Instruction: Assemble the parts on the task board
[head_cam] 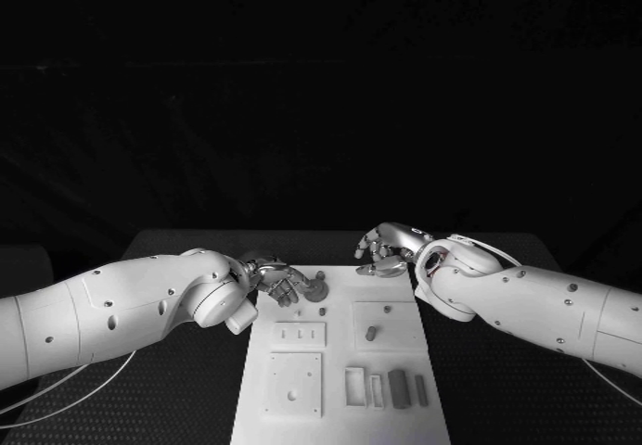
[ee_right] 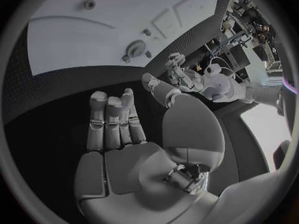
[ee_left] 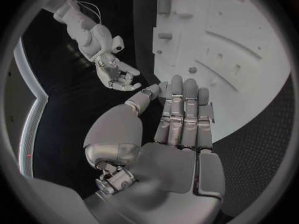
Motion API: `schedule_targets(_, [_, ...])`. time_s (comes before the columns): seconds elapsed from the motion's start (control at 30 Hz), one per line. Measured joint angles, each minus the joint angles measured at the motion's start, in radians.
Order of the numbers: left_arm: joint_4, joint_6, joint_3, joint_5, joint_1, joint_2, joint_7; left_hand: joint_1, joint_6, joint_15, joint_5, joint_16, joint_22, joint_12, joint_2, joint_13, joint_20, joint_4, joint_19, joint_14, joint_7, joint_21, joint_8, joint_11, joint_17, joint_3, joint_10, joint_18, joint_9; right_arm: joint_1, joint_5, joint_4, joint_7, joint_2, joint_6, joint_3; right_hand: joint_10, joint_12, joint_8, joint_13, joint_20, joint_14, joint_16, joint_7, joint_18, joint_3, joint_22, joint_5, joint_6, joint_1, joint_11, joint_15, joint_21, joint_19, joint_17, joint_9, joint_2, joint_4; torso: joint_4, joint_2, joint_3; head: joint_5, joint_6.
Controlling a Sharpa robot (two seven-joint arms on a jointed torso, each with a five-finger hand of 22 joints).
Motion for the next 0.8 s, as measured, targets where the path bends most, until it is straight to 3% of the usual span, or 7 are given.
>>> schedule_targets(0.1, [-0.008,0.026,0.000,-0.047,0.000,-0.003,-0.040,0.000,0.000,-0.003,0.005,0.000,0.000,0.000,0.000,0.000,-0.004,0.000,-0.004,0.003,0.000,0.000,0.000,-0.001,0.000,0.000,0.001,0.000,0.000,0.016,0.047,-0.028,0.013,-0.004,-0.005,0.011,0.000,0.000,0.000,0.000,0.000,0.000,0.000,-0.001,0.000,-0.002,0.000,0.000,-0.001,0.001,0.000,0.000,0.000,0.000,0.000,0.000,0.001,0.002,0.0002,0.000,-0.0001,0.001,-0.002])
schedule_targets(0.23, [-0.010,0.065,0.000,-0.093,0.001,-0.003,-0.102,0.000,0.001,-0.008,0.020,0.008,0.000,0.000,0.000,-0.001,-0.004,-0.008,-0.004,0.008,-0.001,0.004,0.000,0.002,0.000,-0.004,0.006,0.000,0.000,0.024,0.092,-0.065,0.028,-0.005,-0.008,0.048,0.000,0.000,0.000,0.000,0.000,0.000,-0.001,0.002,0.000,-0.003,0.000,0.006,-0.001,0.001,0.000,0.000,0.000,0.000,-0.001,-0.001,0.001,0.003,-0.0007,0.000,0.0006,0.001,-0.005])
schedule_targets(0.27, [-0.010,0.075,0.000,-0.101,0.001,-0.003,-0.116,0.000,0.001,-0.009,0.024,0.011,0.000,0.000,0.000,-0.002,-0.004,-0.010,-0.004,0.009,-0.001,0.004,0.000,0.002,0.000,-0.002,0.009,0.000,0.000,0.026,0.101,-0.074,0.032,-0.004,-0.009,0.051,0.000,0.000,0.000,0.000,0.000,0.000,-0.004,0.002,0.000,-0.003,0.000,0.006,-0.001,0.001,0.000,0.000,0.000,0.000,-0.001,-0.001,0.001,0.003,-0.0008,0.000,0.0007,0.001,-0.005])
schedule_targets(0.6, [-0.010,0.158,-0.007,-0.217,0.001,0.018,-0.231,0.000,0.005,-0.013,0.060,0.026,0.000,0.000,0.000,-0.004,-0.007,-0.029,0.000,0.013,0.003,0.012,0.000,0.004,-0.003,-0.004,0.015,0.000,0.000,0.046,0.180,-0.173,0.061,0.019,-0.015,0.083,0.000,0.000,0.000,0.000,0.004,0.000,-0.004,0.003,0.000,-0.008,0.000,0.017,-0.002,0.001,0.000,0.000,0.000,-0.004,-0.002,-0.003,0.001,0.008,0.0011,0.000,0.0009,0.001,-0.019])
schedule_targets(0.8, [-0.005,0.168,-0.018,-0.277,0.001,0.024,-0.264,-0.003,0.008,-0.020,0.060,0.031,0.000,0.000,-0.003,-0.004,-0.012,-0.032,0.005,0.020,0.006,0.019,0.005,0.006,-0.005,-0.007,0.023,0.000,0.000,0.052,0.204,-0.208,0.072,0.033,-0.017,0.087,0.000,0.000,0.000,-0.001,0.004,0.000,-0.004,0.003,0.000,-0.008,0.000,0.023,-0.002,0.001,0.000,0.000,0.000,-0.004,-0.003,-0.004,0.001,0.008,0.0015,0.000,0.0012,0.005,-0.027])
